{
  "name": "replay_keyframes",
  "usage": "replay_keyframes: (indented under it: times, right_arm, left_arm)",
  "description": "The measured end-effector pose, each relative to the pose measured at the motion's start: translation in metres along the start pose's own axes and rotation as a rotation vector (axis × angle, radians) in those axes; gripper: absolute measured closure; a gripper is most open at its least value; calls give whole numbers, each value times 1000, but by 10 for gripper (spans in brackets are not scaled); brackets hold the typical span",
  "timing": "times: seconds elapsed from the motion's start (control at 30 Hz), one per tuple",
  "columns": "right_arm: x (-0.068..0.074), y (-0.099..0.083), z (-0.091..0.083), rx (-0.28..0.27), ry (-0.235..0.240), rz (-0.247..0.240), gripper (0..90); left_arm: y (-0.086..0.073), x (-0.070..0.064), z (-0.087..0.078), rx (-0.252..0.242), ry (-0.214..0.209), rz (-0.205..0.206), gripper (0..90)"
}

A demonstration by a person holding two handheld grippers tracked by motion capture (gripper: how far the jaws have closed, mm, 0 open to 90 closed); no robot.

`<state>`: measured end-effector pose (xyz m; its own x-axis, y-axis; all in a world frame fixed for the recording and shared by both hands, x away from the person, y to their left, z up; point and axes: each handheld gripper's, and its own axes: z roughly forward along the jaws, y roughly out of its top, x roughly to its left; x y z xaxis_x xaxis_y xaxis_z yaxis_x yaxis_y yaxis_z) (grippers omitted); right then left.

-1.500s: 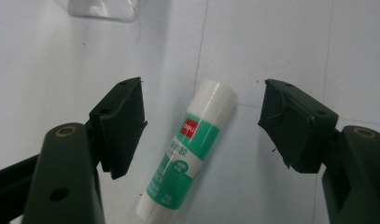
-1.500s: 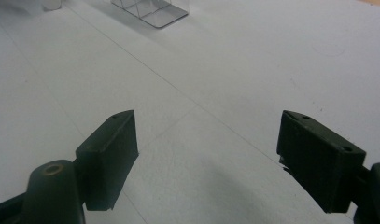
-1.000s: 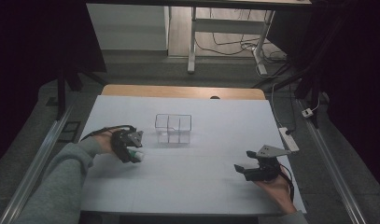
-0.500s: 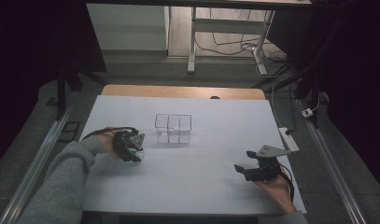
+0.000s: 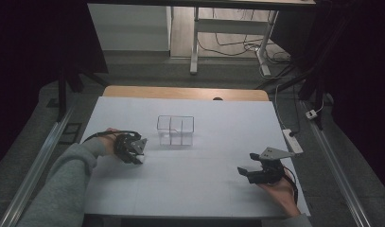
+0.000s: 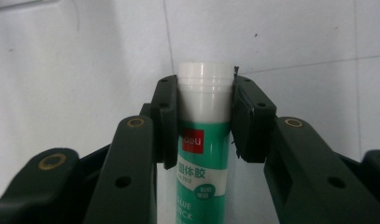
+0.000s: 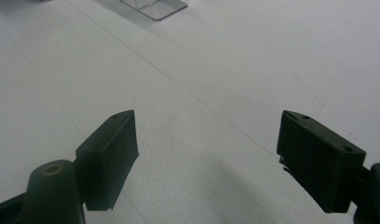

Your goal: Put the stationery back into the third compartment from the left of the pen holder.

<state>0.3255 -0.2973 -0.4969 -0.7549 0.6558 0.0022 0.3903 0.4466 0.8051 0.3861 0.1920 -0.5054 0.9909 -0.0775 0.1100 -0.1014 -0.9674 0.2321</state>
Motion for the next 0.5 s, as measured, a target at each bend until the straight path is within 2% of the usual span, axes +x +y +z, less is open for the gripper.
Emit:
replay_keyframes:
  times: [0.03,0.2,0.27,0.37,0.5]
  right_arm:
    - [0,0,0,0,0,0,198]
    - [-1,0,0,-3,3,5,198]
    - [-1,0,1,-5,3,6,198]
    - [0,0,0,-5,1,5,198]
    - [-1,0,-1,-11,0,8,198]
  left_arm:
    - [0,0,0,0,0,0,643]
    - [-8,-2,-13,-43,64,-37,643]
    - [-10,-3,-21,-81,103,-73,643]
    - [-13,-6,-30,-108,169,-114,643]
    - [-15,-9,-37,-141,202,-144,643]
